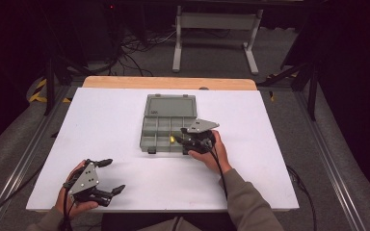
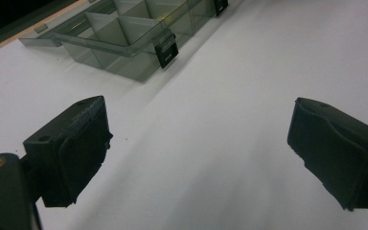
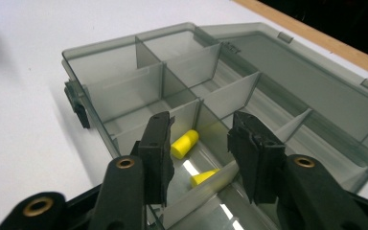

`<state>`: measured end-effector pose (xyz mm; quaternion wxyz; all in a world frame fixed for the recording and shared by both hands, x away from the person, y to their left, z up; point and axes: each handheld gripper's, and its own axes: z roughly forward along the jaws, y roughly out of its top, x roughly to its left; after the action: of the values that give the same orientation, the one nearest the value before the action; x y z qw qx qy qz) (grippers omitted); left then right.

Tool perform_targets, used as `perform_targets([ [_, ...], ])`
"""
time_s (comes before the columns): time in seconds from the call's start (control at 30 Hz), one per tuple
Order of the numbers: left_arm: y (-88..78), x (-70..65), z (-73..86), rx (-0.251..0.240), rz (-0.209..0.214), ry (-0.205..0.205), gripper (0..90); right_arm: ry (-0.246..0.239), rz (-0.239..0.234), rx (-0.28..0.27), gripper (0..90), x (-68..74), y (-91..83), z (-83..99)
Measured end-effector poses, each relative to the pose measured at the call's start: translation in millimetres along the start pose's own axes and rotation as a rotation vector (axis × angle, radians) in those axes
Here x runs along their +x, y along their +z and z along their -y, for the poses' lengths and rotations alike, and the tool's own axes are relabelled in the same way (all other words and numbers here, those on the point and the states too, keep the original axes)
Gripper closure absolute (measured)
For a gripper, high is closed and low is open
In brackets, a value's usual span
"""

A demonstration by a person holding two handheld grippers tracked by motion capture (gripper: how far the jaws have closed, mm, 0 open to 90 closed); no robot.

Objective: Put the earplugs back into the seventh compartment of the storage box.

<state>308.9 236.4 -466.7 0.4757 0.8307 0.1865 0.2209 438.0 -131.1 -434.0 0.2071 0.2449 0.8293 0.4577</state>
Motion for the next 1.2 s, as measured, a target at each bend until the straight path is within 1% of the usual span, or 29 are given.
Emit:
perform_targets([
  [0.13, -1.1, -0.2, -0.3, -0.005, -0.006, -0.004, 8.6, -0.009, 0.002, -0.011, 56.5, 1.5, -5.7, -0.3],
  [0.17, -1.3, -0.1, -0.4, -0.007, -0.007, -0.006, 9.2, -0.021, 0.010, -0.019, 55.6, 3.5, -11.1, -1.3],
  [0.2, -1.3, 0.0, -0.4, -0.006, -0.008, -0.006, 9.2, -0.021, 0.010, -0.019, 55.6, 3.5, -11.1, -1.3],
  [0.23, -1.3, -0.3, -0.7, -0.007, -0.013, -0.005, 9.5, -0.028, 0.009, -0.033, 55.0, 5.0, -17.1, -2.6],
  [0.3, -1.4, -0.6, -0.9, -0.007, -0.015, -0.005, 9.9, -0.032, 0.010, -0.041, 54.5, 5.9, -20.3, -3.1],
  [0.33, -1.5, -0.7, -1.1, -0.008, -0.018, -0.006, 10.4, -0.041, 0.015, -0.052, 52.9, 7.6, -26.4, -3.9],
  [0.4, -1.6, -0.5, -1.2, -0.009, -0.020, -0.007, 10.6, -0.045, 0.017, -0.055, 52.3, 8.4, -28.8, -4.2],
  [0.43, -1.8, -0.6, -1.3, -0.010, -0.022, -0.008, 11.6, -0.052, 0.020, -0.069, 50.8, 10.4, -36.0, -5.0],
  [0.53, -1.9, -0.8, -1.6, -0.012, -0.025, -0.009, 12.6, -0.052, 0.017, -0.087, 49.1, 12.9, -45.2, -5.1],
  [0.57, -1.9, -0.8, -1.6, -0.012, -0.025, -0.009, 12.9, -0.052, 0.017, -0.087, 49.1, 12.9, -45.2, -5.1],
  [0.8, -2.5, -1.1, -2.1, -0.016, -0.038, -0.012, 14.5, -0.074, 0.024, -0.094, 44.1, 21.6, -65.4, 0.8],
  [0.83, -2.5, -1.1, -2.1, -0.016, -0.038, -0.012, 14.6, -0.074, 0.024, -0.094, 44.1, 21.6, -65.4, 0.8],
  [0.87, -2.5, -1.3, -2.3, -0.015, -0.042, -0.011, 14.8, -0.075, 0.027, -0.101, 42.4, 24.3, -70.9, 3.6],
  [0.9, -2.5, -1.3, -2.3, -0.015, -0.042, -0.011, 15.0, -0.075, 0.027, -0.101, 42.4, 24.3, -70.9, 3.6],
  [0.93, -2.6, -1.7, -2.4, -0.014, -0.046, -0.010, 15.4, -0.090, 0.028, -0.104, 41.3, 27.6, -75.2, 6.5],
  [1.0, -2.7, -1.8, -2.6, -0.013, -0.047, -0.008, 15.7, -0.097, 0.031, -0.101, 40.6, 28.8, -76.4, 7.6],
  [1.03, -2.6, -1.8, -2.6, -0.012, -0.047, -0.008, 15.8, -0.105, 0.034, -0.098, 38.6, 31.9, -79.3, 11.1],
  [1.2, -2.9, -1.9, -2.7, -0.012, -0.050, -0.005, 16.0, -0.105, 0.040, -0.097, 34.9, 37.2, -84.7, 18.2],
])
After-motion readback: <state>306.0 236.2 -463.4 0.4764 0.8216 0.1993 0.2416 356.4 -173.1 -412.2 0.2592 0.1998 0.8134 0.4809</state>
